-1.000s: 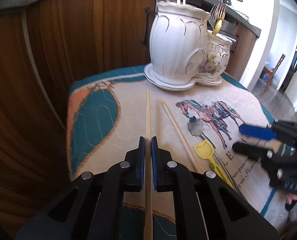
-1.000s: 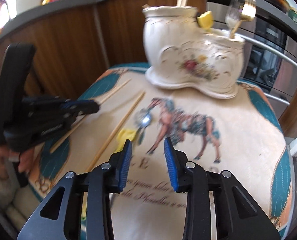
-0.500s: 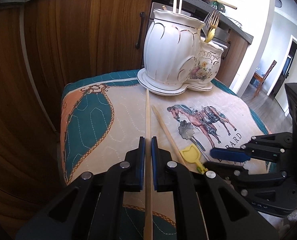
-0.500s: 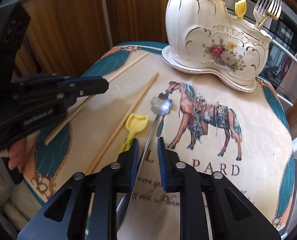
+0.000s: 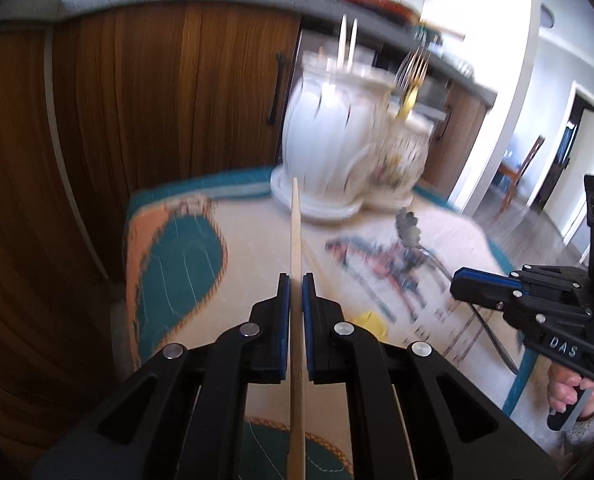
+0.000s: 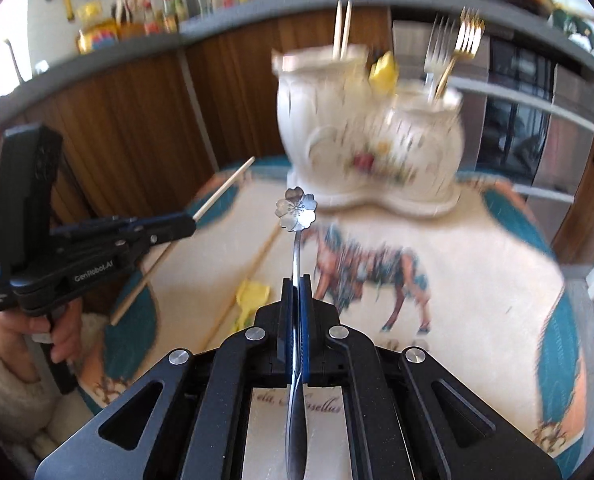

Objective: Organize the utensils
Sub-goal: 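Grasp a chopstick with the left tool while the right tool grasps the flower-handled spoon, then lift the chopstick and spoon and lower them into the white holder pots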

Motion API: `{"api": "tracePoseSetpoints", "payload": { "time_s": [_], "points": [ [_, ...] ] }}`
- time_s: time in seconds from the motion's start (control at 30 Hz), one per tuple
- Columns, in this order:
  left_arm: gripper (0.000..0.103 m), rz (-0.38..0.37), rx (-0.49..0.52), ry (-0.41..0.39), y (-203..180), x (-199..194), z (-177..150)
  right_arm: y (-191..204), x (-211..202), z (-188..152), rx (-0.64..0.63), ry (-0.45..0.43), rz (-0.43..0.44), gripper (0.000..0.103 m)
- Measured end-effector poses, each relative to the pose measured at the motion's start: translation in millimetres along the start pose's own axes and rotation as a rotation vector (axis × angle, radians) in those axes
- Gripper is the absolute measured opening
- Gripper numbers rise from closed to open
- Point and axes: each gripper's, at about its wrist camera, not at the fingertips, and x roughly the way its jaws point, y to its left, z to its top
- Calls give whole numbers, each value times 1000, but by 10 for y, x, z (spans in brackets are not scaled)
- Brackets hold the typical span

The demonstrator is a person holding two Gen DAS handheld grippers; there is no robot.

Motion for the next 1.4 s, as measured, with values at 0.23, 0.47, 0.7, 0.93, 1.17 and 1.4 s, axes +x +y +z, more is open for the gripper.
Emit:
{"api": "tracePoseSetpoints", "payload": {
  "time_s": [0.23, 0.47, 0.7, 0.93, 1.17, 1.4],
  "points": [
    [6, -35, 4, -223, 6, -430, 417, -212, -373, 366, 27, -286, -10, 4],
    [6, -76, -22, -401, -19, -443, 1080, -587, -358, 900, 125, -461, -16, 4],
    [6, -192, -33, -503, -174, -153, 1591, -901, -154, 1319, 191, -563, 22, 4],
    [6, -184, -26, -527, -293, 315, 1817, -1014, 143, 1507, 198, -582, 13, 4],
    [6, -131, 16, -540, -360, 547, 1782, -1114, 361, 1551, 214, -571, 1, 4],
    [6, -107, 50, -540, -365, 576, 1627, -1029, 516, 1513, 161, -568, -71, 4]
  ]
}}
